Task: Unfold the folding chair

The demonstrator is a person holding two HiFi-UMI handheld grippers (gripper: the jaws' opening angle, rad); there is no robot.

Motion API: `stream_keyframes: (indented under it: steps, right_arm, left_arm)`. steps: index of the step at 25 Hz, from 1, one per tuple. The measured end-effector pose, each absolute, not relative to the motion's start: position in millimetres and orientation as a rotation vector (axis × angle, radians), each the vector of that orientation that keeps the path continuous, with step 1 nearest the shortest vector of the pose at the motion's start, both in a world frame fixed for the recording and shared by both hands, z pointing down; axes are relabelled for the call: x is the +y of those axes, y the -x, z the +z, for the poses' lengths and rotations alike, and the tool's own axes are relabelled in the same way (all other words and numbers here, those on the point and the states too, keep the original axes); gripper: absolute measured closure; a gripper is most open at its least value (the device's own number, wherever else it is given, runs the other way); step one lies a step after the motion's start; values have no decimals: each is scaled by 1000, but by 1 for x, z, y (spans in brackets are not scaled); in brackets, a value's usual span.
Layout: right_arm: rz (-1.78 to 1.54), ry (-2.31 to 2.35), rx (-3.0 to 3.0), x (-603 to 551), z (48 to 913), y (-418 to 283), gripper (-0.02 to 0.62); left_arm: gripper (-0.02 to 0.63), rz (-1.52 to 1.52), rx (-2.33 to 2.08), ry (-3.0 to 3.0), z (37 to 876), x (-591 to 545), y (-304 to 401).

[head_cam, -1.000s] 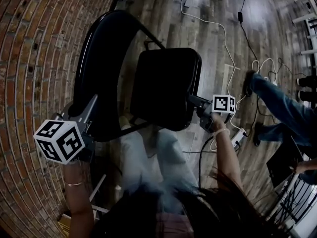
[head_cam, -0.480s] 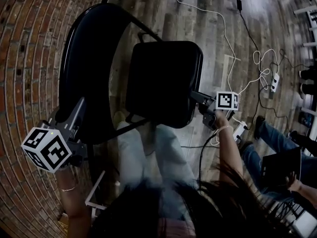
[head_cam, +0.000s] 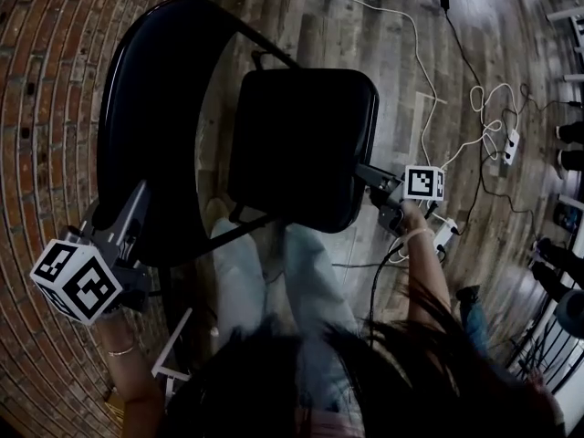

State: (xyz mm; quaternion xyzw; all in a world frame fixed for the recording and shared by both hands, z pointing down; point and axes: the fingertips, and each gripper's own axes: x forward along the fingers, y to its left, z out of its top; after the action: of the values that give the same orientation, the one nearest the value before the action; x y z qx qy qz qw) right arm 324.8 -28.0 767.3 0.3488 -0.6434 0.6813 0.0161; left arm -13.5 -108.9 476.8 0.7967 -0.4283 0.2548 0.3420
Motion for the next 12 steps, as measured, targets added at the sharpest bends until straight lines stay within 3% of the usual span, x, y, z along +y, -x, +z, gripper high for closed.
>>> stream_keyframes:
  steps: [12]
  right_arm:
    - [2173,-1065,-2015,-18,789,-343,387]
  left_arm:
    - [546,656,-1098,-2068,489,-104,6]
